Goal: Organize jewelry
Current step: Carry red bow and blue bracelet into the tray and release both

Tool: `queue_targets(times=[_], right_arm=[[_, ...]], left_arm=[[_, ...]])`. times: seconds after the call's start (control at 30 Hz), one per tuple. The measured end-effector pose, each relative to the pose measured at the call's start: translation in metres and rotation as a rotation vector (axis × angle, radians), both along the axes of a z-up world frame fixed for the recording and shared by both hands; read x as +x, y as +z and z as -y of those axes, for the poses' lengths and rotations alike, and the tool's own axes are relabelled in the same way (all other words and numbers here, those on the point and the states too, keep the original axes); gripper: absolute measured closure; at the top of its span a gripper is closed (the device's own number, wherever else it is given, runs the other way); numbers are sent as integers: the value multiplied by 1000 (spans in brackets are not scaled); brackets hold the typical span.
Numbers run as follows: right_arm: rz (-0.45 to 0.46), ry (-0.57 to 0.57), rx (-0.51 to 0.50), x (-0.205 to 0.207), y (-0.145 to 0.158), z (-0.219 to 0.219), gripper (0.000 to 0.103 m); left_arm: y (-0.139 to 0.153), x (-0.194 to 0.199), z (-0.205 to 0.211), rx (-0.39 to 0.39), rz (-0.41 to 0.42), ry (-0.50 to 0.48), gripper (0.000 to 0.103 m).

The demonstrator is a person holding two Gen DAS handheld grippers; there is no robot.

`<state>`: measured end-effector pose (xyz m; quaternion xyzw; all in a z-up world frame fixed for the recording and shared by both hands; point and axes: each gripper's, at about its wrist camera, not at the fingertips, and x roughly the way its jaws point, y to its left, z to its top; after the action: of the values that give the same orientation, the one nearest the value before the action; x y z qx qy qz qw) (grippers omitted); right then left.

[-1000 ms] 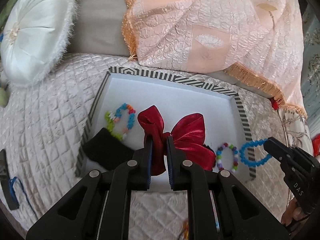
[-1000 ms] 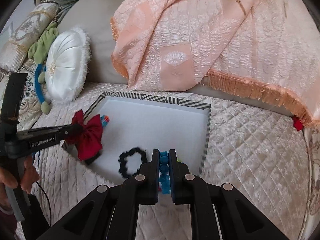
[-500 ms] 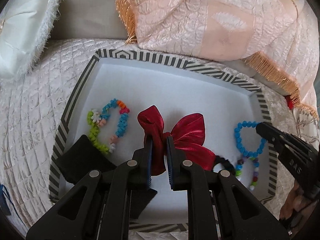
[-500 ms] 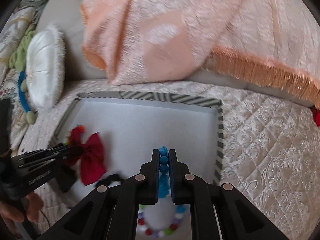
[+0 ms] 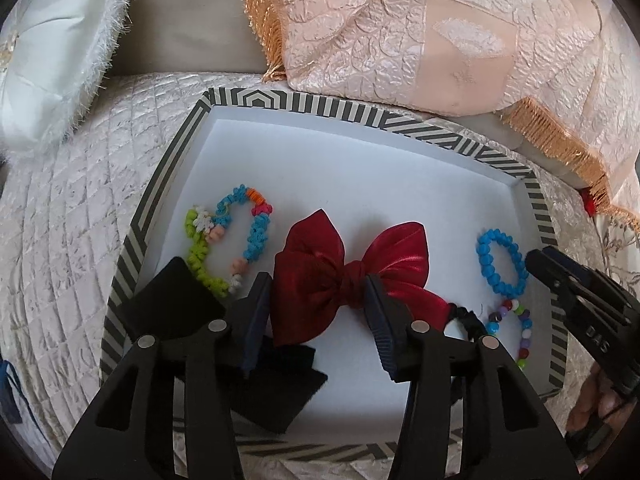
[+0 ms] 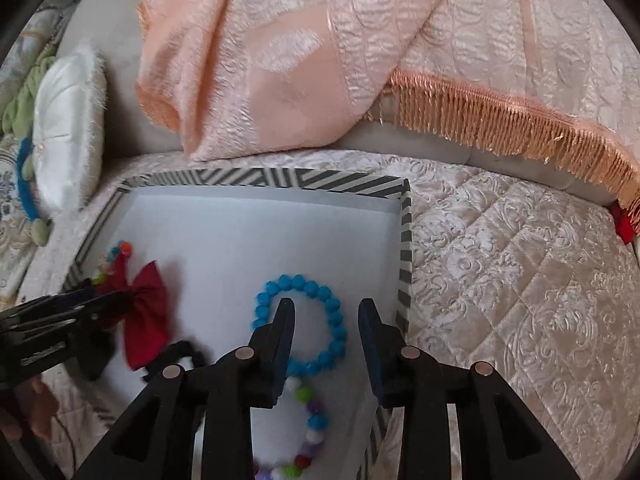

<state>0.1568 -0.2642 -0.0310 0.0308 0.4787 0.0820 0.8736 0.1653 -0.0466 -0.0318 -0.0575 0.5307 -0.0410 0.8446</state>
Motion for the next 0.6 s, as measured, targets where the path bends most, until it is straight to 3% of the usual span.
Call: queue_targets(times=[0.13,0.23,0.6], right_arm=[[7,17,5,-21,12,1,72],[5,12,-5,-39,23,2,72],[29,-12,9,-94,53,-6,67]], left_arm=[[8,-12,0,9,16,-3,53],[16,-23,0,11,36,-2,42],[43,-68,9,42,93,-21,41]])
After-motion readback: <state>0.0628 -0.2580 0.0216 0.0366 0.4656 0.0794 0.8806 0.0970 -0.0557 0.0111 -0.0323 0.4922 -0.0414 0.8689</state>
